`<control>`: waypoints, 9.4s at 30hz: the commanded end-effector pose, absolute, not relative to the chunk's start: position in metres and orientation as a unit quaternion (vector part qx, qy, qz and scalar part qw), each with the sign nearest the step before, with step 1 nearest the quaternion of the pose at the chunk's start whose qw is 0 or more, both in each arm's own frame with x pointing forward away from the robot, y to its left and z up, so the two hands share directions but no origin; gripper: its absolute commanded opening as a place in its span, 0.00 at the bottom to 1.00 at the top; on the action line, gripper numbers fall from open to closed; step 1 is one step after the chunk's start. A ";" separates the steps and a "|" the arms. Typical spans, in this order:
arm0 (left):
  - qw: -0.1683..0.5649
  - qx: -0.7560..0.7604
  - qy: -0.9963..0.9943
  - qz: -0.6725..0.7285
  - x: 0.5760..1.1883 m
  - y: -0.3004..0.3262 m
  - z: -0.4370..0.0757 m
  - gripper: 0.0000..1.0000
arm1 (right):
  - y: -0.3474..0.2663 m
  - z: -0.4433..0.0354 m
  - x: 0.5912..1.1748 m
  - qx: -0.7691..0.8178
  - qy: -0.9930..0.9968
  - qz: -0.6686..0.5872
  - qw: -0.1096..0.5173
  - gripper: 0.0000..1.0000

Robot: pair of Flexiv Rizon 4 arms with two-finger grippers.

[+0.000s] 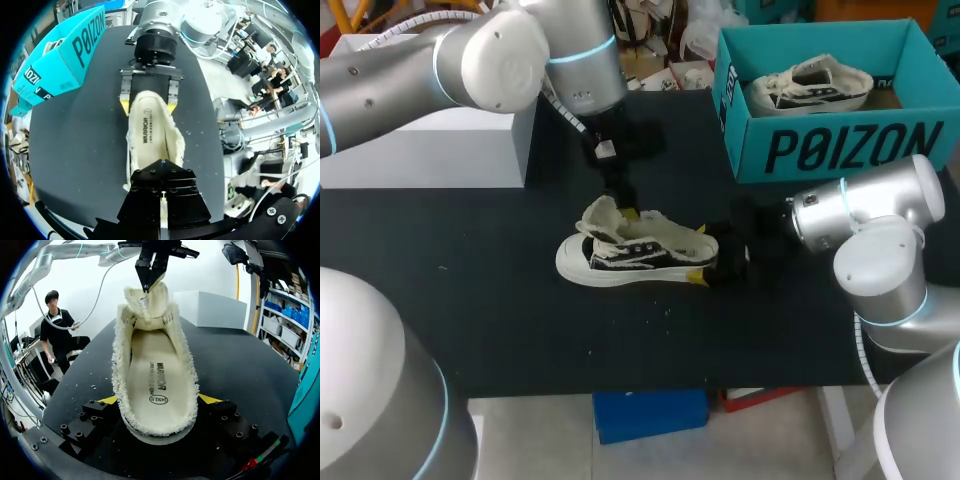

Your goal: Take the shoe out of the shoebox, open the shoe tongue, remove and reinsert the insole, then place the shoe into the shoebox

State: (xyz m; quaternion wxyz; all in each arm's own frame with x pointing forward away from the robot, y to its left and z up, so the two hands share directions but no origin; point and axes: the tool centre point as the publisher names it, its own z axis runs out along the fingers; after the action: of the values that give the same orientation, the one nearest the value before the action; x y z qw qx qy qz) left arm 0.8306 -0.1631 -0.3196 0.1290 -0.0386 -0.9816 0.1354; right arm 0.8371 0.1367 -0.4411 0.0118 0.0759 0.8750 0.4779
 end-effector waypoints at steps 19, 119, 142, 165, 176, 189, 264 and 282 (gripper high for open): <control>0.165 -0.075 -0.973 0.146 0.830 -0.190 -0.355 0.00 | 0.135 -0.444 0.838 0.077 0.875 0.478 0.011 0.00; 0.077 0.028 -0.996 0.031 0.807 -0.179 -0.439 0.28 | 0.135 -0.444 0.838 0.077 0.875 0.478 0.011 0.00; -0.085 0.026 -0.996 -0.012 0.830 -0.174 -0.447 0.26 | 0.135 -0.444 0.838 0.077 0.875 0.478 0.011 0.00; -0.202 0.020 -0.979 -0.003 0.844 -0.168 -0.436 0.27 | 0.135 -0.444 0.838 0.077 0.875 0.478 0.011 0.00; -0.224 0.019 -0.974 -0.025 0.854 -0.176 -0.449 0.24 | 0.135 -0.444 0.838 0.077 0.875 0.478 0.011 0.00; -0.188 0.004 -0.982 -0.002 0.848 -0.178 -0.447 0.00 | 0.135 -0.444 0.838 0.077 0.875 0.478 0.011 0.00; -0.095 -0.206 -0.963 0.147 0.812 -0.221 -0.389 0.44 | 0.135 -0.444 0.838 0.077 0.875 0.478 0.011 0.00; -0.140 -0.195 -0.961 0.139 0.829 -0.249 -0.387 0.40 | 0.135 -0.444 0.838 0.077 0.875 0.478 0.011 0.00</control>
State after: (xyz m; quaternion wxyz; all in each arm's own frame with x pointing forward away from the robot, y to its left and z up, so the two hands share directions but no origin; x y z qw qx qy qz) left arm 0.8259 -0.2443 -0.3808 -0.1402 -0.1939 -0.9613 0.1362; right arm 0.8370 0.1353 -0.4411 0.0120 0.0760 0.8750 0.4779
